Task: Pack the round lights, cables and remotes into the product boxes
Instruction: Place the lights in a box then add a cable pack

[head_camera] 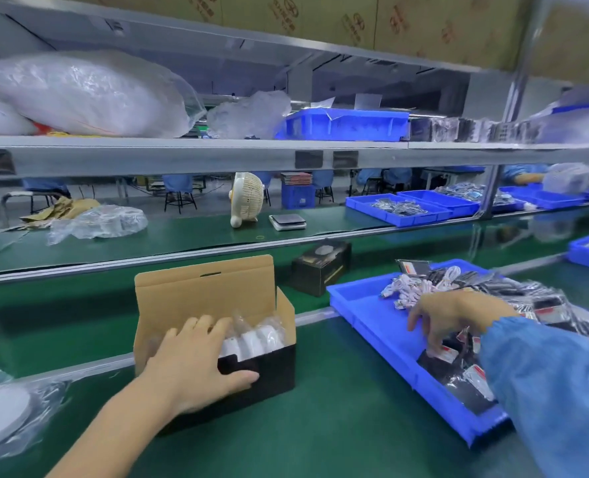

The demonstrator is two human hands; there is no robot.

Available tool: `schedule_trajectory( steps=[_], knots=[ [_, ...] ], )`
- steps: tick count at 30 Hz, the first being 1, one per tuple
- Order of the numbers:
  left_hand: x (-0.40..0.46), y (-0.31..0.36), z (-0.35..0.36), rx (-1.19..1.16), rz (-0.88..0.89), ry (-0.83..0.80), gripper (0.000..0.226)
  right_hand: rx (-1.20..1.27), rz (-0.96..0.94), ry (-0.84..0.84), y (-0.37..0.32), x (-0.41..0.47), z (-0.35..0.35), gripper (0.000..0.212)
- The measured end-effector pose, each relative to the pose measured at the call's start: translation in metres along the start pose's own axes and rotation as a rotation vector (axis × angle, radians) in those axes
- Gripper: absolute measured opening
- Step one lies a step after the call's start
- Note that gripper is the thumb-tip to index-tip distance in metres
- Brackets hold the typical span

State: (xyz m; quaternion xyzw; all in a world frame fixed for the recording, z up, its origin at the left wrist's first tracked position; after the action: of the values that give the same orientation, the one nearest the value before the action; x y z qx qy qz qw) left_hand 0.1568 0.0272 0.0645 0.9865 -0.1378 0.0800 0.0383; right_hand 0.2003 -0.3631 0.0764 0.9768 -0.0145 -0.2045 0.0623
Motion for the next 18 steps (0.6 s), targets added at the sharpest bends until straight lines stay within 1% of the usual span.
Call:
schedule_trajectory(
  steps=[2,4,7,9,11,13,14,16,17,18],
  knots=[
    [0.002,0.002,0.01,-0.024,0.011,-0.045,0.094,0.053,-0.077,-0.066,0.009,-0.007,0.014,0.052],
    [0.003,0.002,0.012,-0.037,0.01,-0.046,0.089,0.064,-0.138,-0.063,0.011,-0.013,0.016,0.05],
    [0.003,0.0,0.012,-0.041,0.005,-0.056,0.087,0.066,-0.154,-0.021,0.014,-0.019,0.008,0.04],
    [0.003,0.0,0.013,-0.041,0.003,-0.061,0.086,0.009,-0.152,0.088,0.013,-0.026,-0.01,0.032],
    [0.002,0.002,0.013,-0.053,-0.005,-0.058,0.085,0.01,-0.196,0.297,0.002,-0.041,-0.04,0.025],
    [0.001,0.007,0.013,-0.056,-0.012,-0.044,0.084,0.183,-0.322,0.545,-0.024,-0.065,-0.075,0.021],
    [0.0,0.011,0.013,-0.049,-0.014,-0.034,0.084,0.32,-0.412,0.626,-0.043,-0.078,-0.088,0.021],
    [-0.002,0.018,0.014,-0.024,-0.012,-0.023,0.089,0.564,-0.608,0.673,-0.09,-0.099,-0.105,0.018],
    [-0.003,0.022,0.014,-0.016,-0.006,-0.022,0.093,0.618,-0.683,0.681,-0.117,-0.104,-0.11,0.016],
    [-0.005,0.025,0.014,-0.014,0.002,-0.022,0.098,0.615,-0.736,0.697,-0.143,-0.104,-0.111,0.015]
  ],
)
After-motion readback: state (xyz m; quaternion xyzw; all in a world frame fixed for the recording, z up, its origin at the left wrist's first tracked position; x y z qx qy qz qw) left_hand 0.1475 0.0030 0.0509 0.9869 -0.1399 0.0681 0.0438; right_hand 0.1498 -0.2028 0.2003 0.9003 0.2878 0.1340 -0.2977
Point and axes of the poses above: each hand's wrist, its own x-axis towards the middle knuckle, its own z-axis out of the palm, y = z × x, the point moved 6 cm from there along x, towards the middle knuckle, and after that the axes turned 7 degrees about -x, right-handed, at the moved point
